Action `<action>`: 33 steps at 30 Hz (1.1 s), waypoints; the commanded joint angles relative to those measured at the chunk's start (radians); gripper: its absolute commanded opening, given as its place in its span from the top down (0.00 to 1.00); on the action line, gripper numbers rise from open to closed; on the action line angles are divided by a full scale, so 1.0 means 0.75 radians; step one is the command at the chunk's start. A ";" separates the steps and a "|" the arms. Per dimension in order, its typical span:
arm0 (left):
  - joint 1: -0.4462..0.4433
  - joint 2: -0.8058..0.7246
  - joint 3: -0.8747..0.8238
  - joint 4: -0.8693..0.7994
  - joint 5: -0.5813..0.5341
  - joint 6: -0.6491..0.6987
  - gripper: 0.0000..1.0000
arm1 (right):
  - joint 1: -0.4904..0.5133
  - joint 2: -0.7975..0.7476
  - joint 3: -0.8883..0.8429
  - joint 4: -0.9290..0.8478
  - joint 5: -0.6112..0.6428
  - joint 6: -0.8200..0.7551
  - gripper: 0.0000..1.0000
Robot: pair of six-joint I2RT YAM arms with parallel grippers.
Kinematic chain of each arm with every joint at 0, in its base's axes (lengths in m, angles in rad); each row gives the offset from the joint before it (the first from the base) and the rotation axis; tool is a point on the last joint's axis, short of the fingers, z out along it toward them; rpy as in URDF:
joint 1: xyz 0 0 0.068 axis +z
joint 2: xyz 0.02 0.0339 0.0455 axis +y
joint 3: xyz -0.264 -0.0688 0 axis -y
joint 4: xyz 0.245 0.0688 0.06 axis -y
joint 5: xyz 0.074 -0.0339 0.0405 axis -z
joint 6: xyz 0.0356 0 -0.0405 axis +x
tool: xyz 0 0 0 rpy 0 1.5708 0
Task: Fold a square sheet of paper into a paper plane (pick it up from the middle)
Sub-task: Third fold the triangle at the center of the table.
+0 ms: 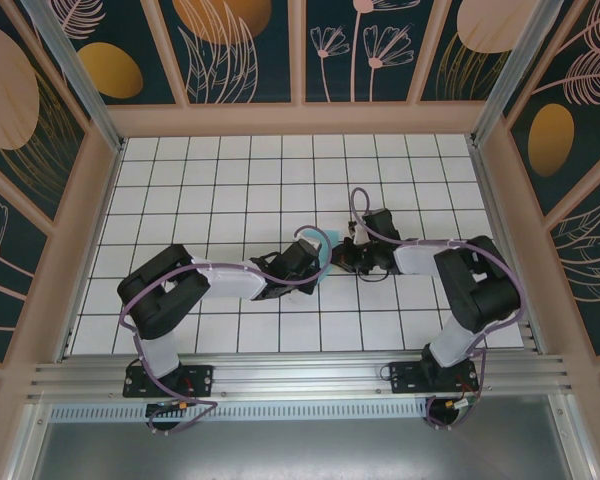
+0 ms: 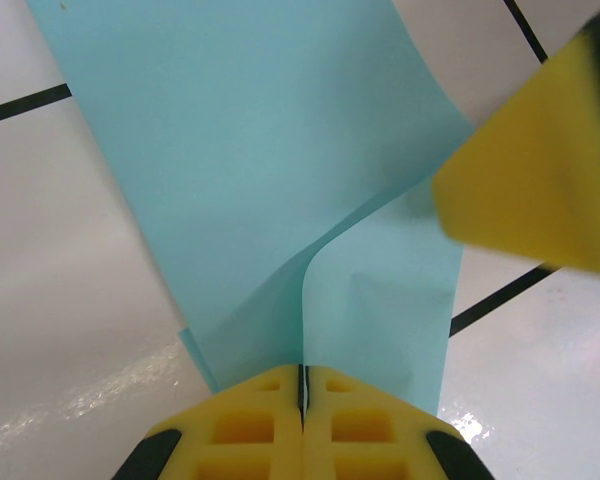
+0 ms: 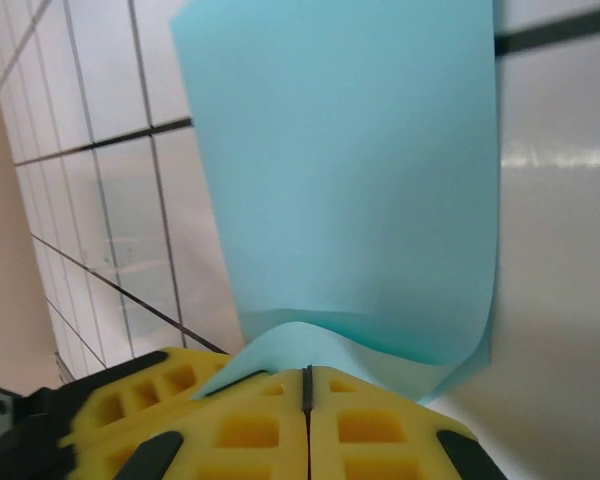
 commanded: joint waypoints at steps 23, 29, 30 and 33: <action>0.012 0.011 0.006 -0.113 -0.021 0.035 1.00 | -0.030 0.199 0.082 -0.063 0.064 -0.071 0.90; 0.012 0.013 0.000 -0.111 -0.021 0.033 1.00 | -0.063 0.092 0.101 -0.071 0.031 -0.073 0.89; 0.011 0.012 0.001 -0.111 -0.019 0.032 1.00 | -0.065 0.099 0.100 -0.065 0.022 -0.072 0.89; 0.012 0.012 0.004 -0.113 -0.020 0.034 1.00 | -0.065 0.136 0.087 -0.064 0.045 -0.073 0.89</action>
